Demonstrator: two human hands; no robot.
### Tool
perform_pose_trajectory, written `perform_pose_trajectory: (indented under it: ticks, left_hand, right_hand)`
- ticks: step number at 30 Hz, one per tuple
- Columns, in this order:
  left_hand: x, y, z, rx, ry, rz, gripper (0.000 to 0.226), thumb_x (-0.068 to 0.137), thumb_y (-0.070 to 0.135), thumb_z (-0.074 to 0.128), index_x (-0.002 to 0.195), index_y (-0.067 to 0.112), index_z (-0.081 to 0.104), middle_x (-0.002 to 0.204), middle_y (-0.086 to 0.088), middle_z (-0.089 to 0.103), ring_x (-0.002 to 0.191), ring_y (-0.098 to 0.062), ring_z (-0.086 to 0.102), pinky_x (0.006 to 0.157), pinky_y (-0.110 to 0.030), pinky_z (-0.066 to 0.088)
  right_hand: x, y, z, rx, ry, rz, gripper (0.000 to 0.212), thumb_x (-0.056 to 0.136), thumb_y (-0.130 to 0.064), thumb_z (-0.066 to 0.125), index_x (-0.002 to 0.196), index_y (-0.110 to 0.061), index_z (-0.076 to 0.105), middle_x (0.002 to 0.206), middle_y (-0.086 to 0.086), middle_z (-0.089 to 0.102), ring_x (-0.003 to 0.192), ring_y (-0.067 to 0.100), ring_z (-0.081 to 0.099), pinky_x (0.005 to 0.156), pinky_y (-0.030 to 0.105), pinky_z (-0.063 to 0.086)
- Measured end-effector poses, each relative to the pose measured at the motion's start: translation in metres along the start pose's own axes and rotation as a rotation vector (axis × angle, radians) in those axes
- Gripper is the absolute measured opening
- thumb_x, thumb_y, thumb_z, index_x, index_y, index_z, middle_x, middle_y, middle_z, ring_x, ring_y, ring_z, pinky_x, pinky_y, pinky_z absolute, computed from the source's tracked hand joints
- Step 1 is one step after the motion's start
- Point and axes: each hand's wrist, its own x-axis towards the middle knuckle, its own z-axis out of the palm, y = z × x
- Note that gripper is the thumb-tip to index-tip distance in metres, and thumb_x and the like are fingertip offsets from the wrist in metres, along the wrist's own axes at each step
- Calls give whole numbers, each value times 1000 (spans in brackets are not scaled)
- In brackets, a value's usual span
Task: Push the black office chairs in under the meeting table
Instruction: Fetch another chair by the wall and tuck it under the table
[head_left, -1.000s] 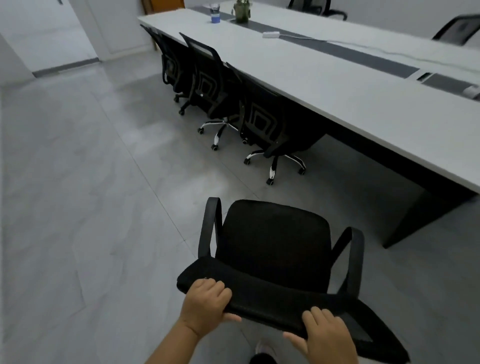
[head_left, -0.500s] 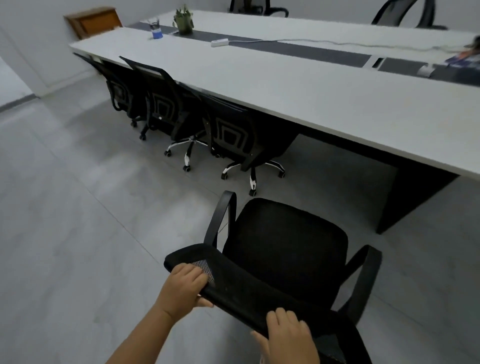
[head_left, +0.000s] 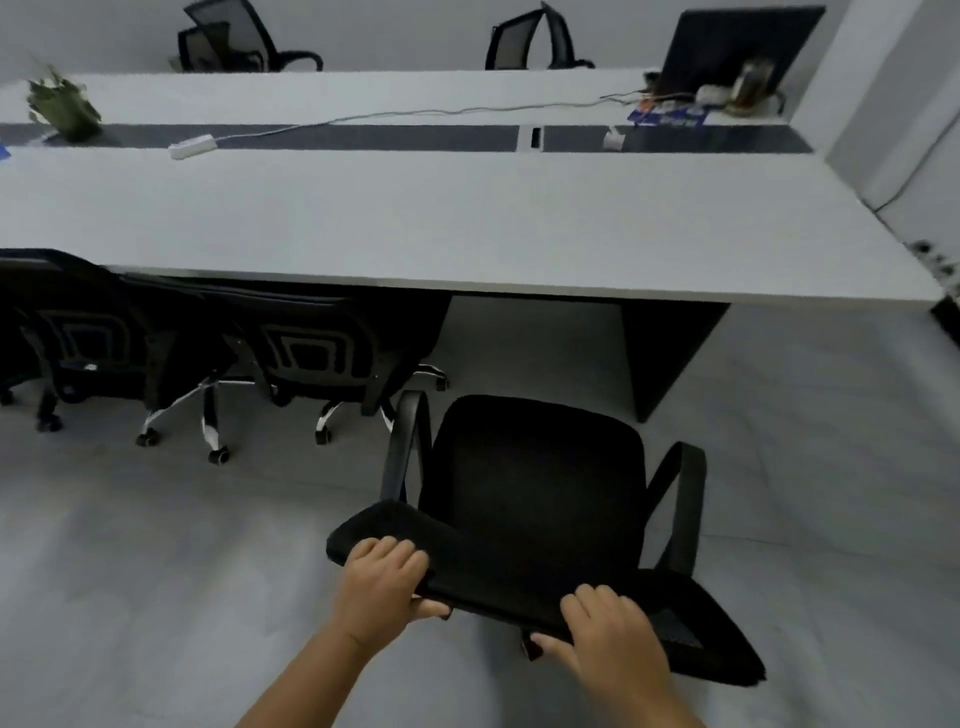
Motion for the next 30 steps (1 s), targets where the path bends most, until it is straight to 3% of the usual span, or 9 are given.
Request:
perform_pose_trajectory:
  ticks: [3,6,13,23,27,30]
  left_hand:
    - [32,-19,9,-34,7,27,73,84,70,14,54,20,57,53,7,58,48,-12,56,63,-22,28]
    - [63,-21,17,-74,40,43,73,85,69,13,52,18,55,49,6,53,44,-14,53,62,-24,27]
    - [134,-6,38,-71,73,48,75,87,66,12,51,16,52,46,4,48,40,-15,50,60,-25,24]
    - [223,21,72,-50,46,-32,74,89,65,10,54,13,51,47,1,50,42,-20,52,58,-29,23]
    - [252,38,72,12,45,-39,76,91,61,9,51,13,52,46,1,50,40,-19,50,47,-26,38]
    - [276,37,77,38,42,-26,74,92,59,10,51,14,53,46,1,50,41,-18,49,52,-23,29]
  right_hand:
    - [26,2,9,-35,4,42,65,86,-62,21,46,-21,51,44,-7,46,38,9,45,36,15,31]
    - [51,21,14,-78,-46,47,49,70,-62,33,47,-22,51,45,-8,46,38,9,45,36,16,31]
    - [95,91,30,-144,-18,-34,41,68,-59,44,51,-23,54,47,-7,49,40,7,45,37,16,30]
    - [170,197,53,-121,61,-124,40,73,-49,38,47,-21,50,45,-6,46,39,10,43,37,18,27]
    - [192,233,50,-100,97,-180,31,66,-37,39,46,-17,52,43,-3,46,37,13,44,35,17,27]
    - [212,251,55,-104,82,-184,38,69,-47,39,51,-16,53,46,-2,48,39,14,45,36,19,30]
